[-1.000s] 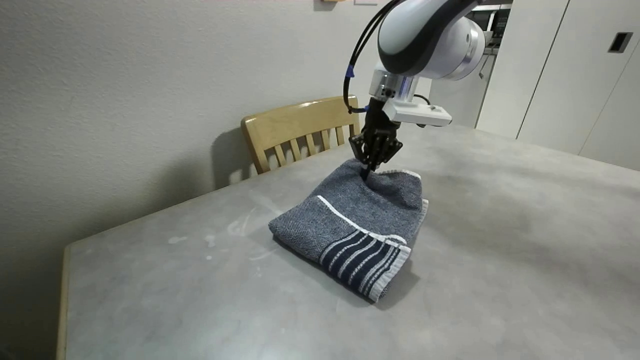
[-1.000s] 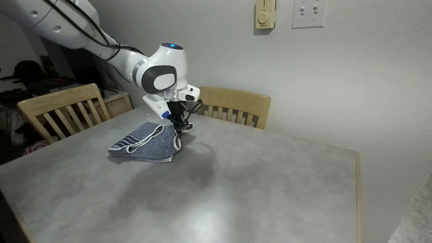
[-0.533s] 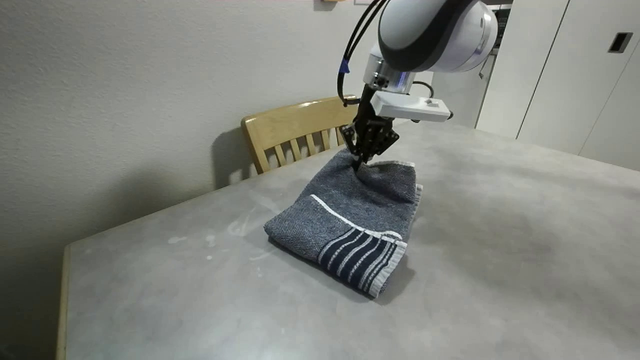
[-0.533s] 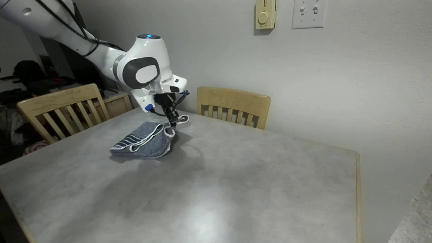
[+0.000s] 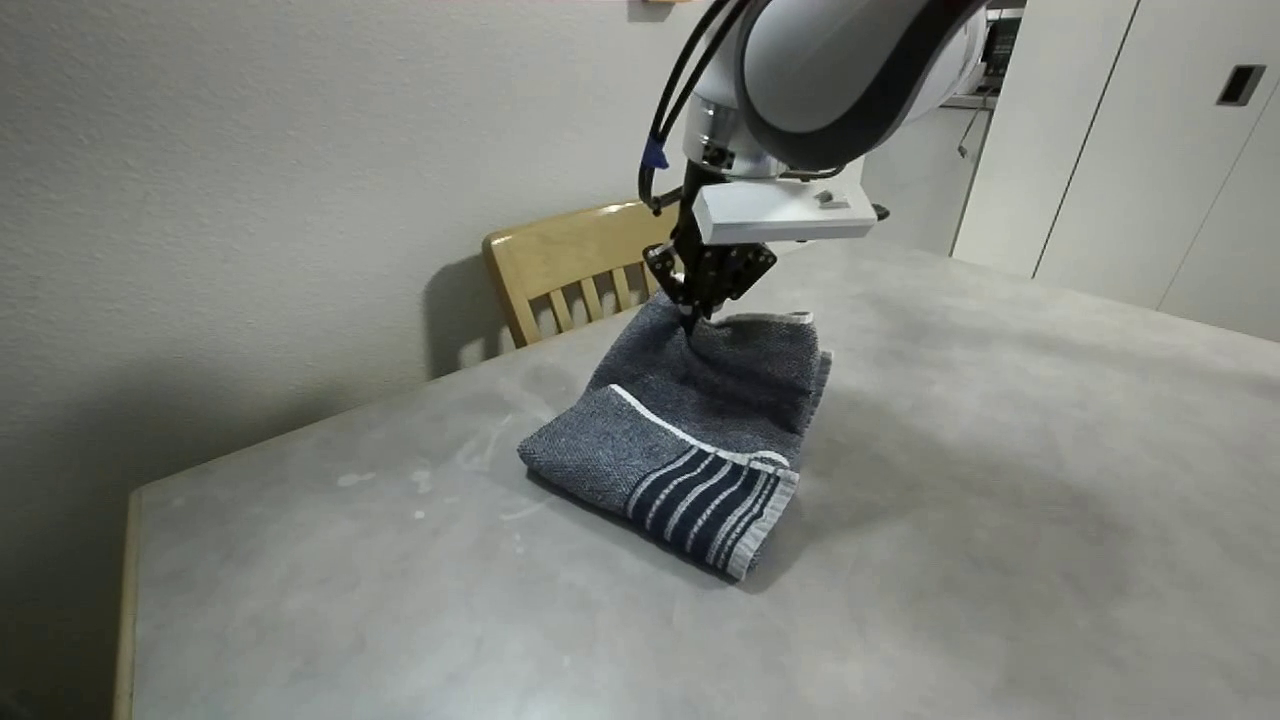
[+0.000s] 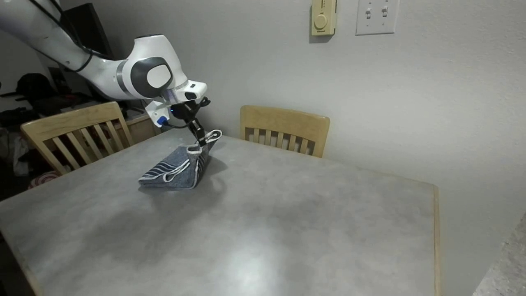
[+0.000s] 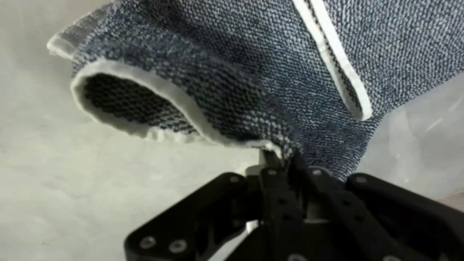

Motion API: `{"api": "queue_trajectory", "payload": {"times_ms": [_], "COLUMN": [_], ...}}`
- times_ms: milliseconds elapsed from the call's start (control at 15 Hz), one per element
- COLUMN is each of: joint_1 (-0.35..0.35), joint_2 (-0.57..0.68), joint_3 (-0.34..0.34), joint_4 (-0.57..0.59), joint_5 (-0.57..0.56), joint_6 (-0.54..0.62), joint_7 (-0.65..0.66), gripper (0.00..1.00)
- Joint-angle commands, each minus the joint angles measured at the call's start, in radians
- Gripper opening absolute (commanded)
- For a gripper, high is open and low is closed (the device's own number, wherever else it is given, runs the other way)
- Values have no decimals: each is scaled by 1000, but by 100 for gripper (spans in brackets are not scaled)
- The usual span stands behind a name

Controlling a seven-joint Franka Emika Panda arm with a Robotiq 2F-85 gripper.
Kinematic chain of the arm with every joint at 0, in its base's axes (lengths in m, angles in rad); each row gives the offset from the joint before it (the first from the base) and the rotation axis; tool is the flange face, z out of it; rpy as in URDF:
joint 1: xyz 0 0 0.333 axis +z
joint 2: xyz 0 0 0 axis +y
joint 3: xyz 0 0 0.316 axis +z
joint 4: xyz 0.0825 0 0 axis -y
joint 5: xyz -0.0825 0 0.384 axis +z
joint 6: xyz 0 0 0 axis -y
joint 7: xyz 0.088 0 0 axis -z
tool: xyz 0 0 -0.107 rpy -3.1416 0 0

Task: Fold the towel

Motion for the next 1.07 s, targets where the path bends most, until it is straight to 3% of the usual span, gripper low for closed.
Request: {"api": "queue_trajectory", "payload": {"times_ms": [0, 1000], "joint_1": [-8, 22], "joint_2": [-1, 36], "joint_3": [35, 104], "joint_4": [9, 26], "joint_5": [-6, -38], "joint_6": [-46, 2], "joint_7": [-48, -219], "gripper": [2, 2]}}
